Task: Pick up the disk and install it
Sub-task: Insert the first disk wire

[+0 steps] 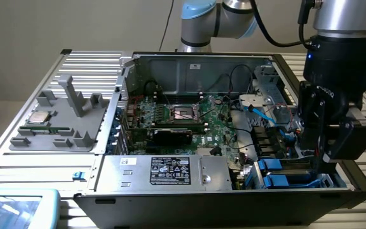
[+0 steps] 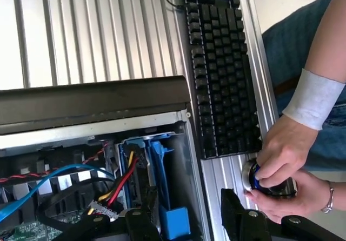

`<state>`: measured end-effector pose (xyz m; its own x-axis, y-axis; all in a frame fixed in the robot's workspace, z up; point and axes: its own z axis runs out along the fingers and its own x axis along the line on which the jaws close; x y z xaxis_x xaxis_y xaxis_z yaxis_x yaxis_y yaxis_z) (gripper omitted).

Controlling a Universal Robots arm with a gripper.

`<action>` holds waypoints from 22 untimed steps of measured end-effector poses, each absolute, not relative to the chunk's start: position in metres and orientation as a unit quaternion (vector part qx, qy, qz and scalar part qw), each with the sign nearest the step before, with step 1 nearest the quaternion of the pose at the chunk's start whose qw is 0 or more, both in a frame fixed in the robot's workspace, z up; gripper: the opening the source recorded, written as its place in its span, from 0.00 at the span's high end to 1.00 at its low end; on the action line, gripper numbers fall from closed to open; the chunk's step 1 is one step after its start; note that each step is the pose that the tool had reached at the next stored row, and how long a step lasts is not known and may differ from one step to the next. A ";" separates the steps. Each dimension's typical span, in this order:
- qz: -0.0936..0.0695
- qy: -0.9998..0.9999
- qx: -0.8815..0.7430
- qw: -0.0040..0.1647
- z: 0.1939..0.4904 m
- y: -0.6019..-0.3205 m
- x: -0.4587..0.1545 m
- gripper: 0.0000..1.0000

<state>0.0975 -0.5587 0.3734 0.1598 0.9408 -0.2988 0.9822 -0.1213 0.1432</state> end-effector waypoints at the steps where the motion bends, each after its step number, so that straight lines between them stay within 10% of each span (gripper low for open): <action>1: -0.063 0.650 0.743 0.150 0.373 -0.559 0.098 0.42; 22: -0.036 0.708 0.691 0.137 0.369 -0.566 0.098 0.42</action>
